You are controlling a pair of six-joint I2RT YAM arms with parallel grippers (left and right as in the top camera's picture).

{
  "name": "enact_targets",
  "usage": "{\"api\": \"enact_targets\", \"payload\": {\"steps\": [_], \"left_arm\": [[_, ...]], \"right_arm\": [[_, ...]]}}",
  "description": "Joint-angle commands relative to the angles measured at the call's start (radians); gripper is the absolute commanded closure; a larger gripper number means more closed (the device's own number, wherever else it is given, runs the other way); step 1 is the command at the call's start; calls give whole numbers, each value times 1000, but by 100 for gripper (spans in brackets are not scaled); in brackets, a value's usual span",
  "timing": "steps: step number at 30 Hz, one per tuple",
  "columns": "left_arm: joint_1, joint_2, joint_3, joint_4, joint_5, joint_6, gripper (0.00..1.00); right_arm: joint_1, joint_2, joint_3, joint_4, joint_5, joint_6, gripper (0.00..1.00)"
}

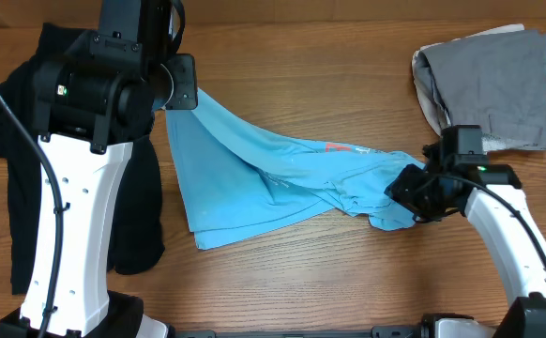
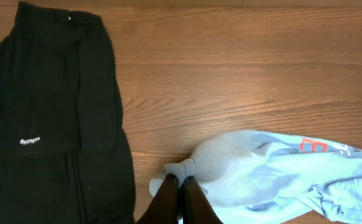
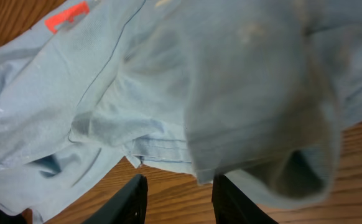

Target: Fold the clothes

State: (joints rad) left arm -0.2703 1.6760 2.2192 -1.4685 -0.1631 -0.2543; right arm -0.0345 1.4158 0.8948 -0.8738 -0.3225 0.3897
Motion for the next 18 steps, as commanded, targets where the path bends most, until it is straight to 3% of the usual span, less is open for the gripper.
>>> {"api": "enact_targets", "payload": {"steps": [1,16,18], "left_arm": [[2,4,19,-5,-20,14,96],[2,4,19,-16,-20,14,96],[2,4,19,-16,-20,14,96]], "right_arm": [[48,29,-5,22,35,69,62],[57,53,-5,42,121,79,62],[57,63,-5,60,121,79,66]]}}
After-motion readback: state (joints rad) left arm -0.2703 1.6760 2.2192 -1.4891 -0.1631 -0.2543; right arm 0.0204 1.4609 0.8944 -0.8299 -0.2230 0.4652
